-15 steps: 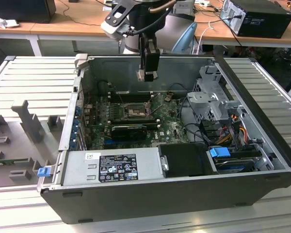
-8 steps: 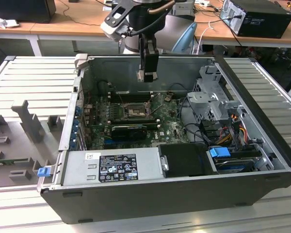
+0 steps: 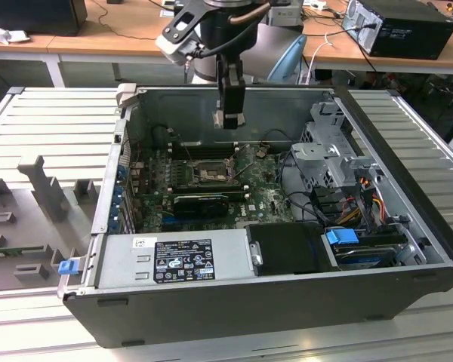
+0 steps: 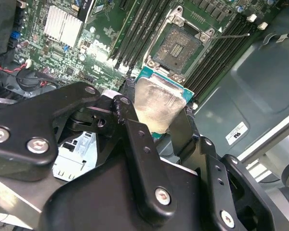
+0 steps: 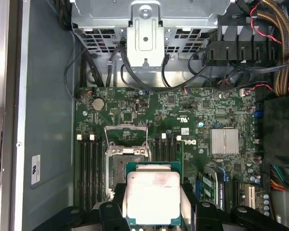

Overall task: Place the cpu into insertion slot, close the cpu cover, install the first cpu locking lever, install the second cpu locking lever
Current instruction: 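Place the cpu into insertion slot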

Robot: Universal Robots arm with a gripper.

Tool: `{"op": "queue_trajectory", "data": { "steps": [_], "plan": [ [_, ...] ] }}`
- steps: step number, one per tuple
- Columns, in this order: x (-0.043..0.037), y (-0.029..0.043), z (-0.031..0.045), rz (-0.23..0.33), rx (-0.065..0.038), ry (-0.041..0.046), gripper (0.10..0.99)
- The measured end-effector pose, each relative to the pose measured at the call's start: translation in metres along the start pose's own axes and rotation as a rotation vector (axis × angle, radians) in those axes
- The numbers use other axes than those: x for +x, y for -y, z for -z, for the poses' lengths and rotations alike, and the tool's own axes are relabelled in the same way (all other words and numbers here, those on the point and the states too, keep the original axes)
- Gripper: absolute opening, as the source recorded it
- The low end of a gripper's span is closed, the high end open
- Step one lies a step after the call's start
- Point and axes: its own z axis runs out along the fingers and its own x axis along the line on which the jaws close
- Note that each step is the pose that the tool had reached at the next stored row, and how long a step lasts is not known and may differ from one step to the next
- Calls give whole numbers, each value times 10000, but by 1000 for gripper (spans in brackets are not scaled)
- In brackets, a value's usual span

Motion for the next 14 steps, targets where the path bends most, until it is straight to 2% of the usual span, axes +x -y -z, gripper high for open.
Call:
{"op": "queue_trajectory", "data": {
  "steps": [8,14],
  "plan": [
    [0,2,-33,-315,-2,23,529],
    [-2,14,-185,-363,101,31,529]
  ]
}}
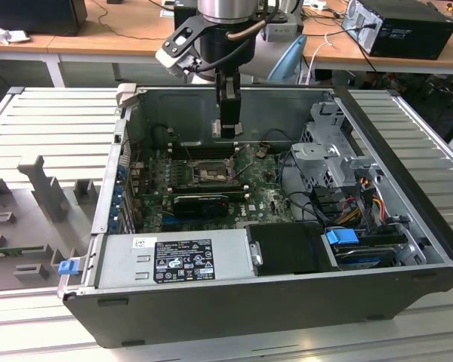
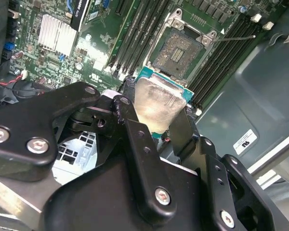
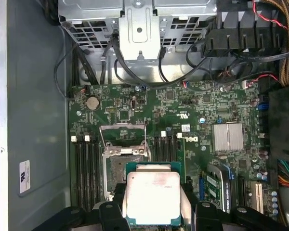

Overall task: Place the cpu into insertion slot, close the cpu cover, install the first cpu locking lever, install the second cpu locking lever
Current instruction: 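Place the cpu into insertion slot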

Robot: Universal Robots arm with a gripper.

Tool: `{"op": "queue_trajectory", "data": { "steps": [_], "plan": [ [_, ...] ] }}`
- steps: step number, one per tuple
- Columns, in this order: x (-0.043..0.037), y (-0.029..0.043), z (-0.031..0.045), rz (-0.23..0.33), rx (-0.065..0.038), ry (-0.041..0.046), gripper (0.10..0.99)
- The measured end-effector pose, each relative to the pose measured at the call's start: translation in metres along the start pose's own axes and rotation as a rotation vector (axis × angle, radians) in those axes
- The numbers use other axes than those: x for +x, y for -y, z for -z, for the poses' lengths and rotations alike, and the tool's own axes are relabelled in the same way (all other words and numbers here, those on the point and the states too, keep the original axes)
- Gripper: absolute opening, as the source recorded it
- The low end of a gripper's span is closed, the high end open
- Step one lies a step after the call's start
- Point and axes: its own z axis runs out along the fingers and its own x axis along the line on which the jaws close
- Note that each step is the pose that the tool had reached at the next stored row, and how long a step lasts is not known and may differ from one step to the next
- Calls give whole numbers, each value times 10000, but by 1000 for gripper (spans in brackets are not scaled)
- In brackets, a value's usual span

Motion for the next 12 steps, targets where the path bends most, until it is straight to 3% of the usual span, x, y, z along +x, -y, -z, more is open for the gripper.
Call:
{"op": "queue_trajectory", "data": {
  "steps": [7,12],
  "plan": [
    [-1,7,-68,1,54,1,529],
    [-7,48,-139,401,67,-127,529]
  ]
}}
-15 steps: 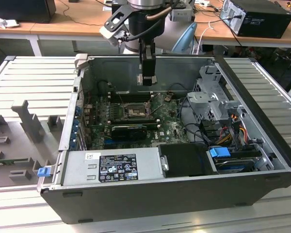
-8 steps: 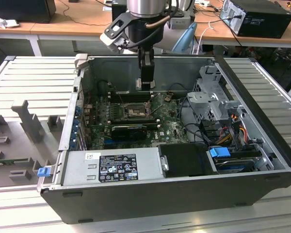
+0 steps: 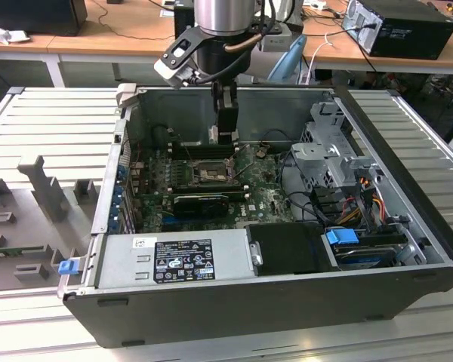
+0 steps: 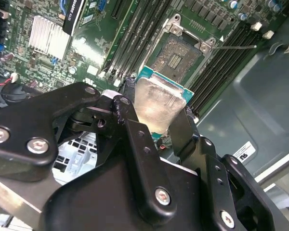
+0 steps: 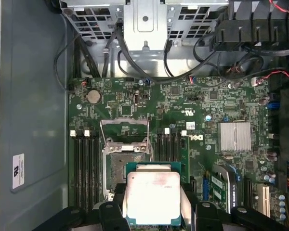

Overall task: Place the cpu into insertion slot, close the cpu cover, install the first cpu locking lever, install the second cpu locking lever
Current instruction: 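Place the cpu into insertion slot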

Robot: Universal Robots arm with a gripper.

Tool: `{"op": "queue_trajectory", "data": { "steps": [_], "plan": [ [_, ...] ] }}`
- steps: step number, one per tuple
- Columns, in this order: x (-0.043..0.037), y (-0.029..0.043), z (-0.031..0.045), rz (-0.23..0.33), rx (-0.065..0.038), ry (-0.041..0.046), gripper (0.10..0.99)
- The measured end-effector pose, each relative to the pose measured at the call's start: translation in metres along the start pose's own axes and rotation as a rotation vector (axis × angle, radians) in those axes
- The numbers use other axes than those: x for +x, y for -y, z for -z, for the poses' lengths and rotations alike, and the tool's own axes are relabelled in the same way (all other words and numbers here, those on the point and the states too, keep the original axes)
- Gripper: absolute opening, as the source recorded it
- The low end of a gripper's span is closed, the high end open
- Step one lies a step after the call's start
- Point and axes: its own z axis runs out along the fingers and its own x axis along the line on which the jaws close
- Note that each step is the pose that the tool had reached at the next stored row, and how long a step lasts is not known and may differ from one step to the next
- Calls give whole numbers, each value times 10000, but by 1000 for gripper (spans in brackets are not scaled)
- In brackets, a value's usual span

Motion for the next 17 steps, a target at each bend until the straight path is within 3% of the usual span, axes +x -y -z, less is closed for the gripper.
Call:
{"op": "queue_trajectory", "data": {
  "steps": [1,4,5,12,17],
  "plan": [
    [0,1,-9,38,20,-11,529],
    [0,4,-39,72,336,-24,529],
    [-1,4,-51,85,377,-25,529],
    [-5,14,-204,392,396,-37,529],
    [-8,24,-371,393,396,-38,529]
  ]
}}
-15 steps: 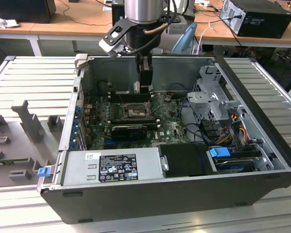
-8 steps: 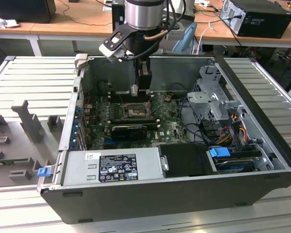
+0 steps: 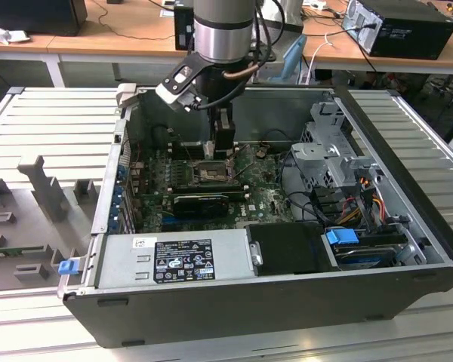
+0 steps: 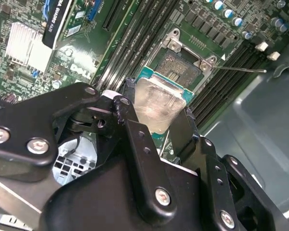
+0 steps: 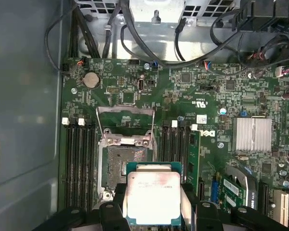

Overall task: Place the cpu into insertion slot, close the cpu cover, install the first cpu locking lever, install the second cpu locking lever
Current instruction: 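Place the cpu into insertion slot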

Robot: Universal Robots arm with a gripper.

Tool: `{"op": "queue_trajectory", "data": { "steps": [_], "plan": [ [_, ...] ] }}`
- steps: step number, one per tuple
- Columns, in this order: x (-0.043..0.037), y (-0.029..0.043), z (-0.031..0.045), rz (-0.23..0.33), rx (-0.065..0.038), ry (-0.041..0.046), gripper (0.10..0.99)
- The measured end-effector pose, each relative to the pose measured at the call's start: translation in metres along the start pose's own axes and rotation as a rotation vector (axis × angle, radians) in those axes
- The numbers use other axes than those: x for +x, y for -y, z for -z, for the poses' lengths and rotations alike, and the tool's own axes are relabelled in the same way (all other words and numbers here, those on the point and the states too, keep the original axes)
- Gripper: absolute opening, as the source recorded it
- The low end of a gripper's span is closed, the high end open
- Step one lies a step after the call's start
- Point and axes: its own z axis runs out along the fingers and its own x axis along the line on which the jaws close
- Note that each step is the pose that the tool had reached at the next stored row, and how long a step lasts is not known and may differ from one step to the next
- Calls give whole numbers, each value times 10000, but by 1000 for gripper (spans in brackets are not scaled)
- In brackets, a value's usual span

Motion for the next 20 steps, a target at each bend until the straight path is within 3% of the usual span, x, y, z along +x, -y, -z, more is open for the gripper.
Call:
{"op": "queue_trajectory", "data": {
  "steps": [13,20],
  "plan": [
    [-3,14,-186,-27,-1,-1,529],
    [4,18,-423,-28,-1,-1,529]
  ]
}}
